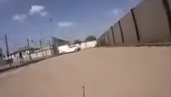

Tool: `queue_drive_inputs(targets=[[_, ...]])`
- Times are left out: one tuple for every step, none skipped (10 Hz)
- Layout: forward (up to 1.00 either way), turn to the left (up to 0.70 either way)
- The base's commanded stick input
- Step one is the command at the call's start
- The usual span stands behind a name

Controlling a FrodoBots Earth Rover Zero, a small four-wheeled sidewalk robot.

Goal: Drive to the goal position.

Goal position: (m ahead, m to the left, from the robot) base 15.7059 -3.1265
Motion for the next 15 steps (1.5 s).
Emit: queue_drive_inputs(targets=[[1.00,0.00],[1.00,0.00],[1.00,0.00],[1.00,0.00],[1.00,0.00],[1.00,0.00],[1.00,0.00],[1.00,0.00],[1.00,0.00],[1.00,0.00],[1.00,0.00],[1.00,0.00],[1.00,0.00],[1.00,0.00],[1.00,0.00]])
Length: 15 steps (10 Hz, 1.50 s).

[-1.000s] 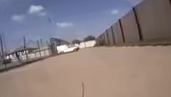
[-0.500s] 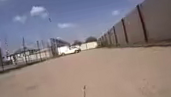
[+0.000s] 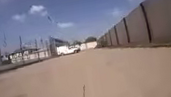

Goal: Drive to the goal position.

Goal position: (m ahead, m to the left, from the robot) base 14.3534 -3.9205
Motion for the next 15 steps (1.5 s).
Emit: queue_drive_inputs(targets=[[1.00,0.00],[1.00,0.00],[1.00,0.00],[1.00,0.00],[1.00,0.00],[1.00,0.00],[1.00,0.00],[1.00,0.00],[1.00,0.00],[1.00,0.00],[1.00,0.00],[1.00,0.00],[1.00,0.00],[1.00,0.00],[1.00,0.00]])
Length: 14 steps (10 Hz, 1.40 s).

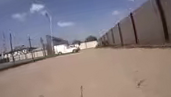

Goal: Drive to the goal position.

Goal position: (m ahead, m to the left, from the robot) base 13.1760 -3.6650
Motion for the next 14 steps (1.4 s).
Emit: queue_drive_inputs(targets=[[1.00,0.00],[1.00,0.00],[1.00,0.00],[1.00,0.00],[1.00,0.00],[1.00,0.00],[1.00,0.00],[1.00,0.00],[1.00,0.00],[1.00,0.00],[1.00,0.00],[1.00,0.00],[1.00,0.00],[1.00,0.00]])
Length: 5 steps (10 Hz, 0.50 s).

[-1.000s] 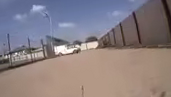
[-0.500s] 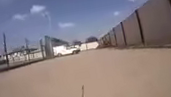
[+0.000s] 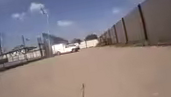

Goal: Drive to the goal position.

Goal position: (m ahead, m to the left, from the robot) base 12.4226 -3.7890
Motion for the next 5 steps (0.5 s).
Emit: queue_drive_inputs(targets=[[1.00,0.00],[1.00,0.00],[1.00,0.00],[1.00,0.00],[1.00,0.00]])
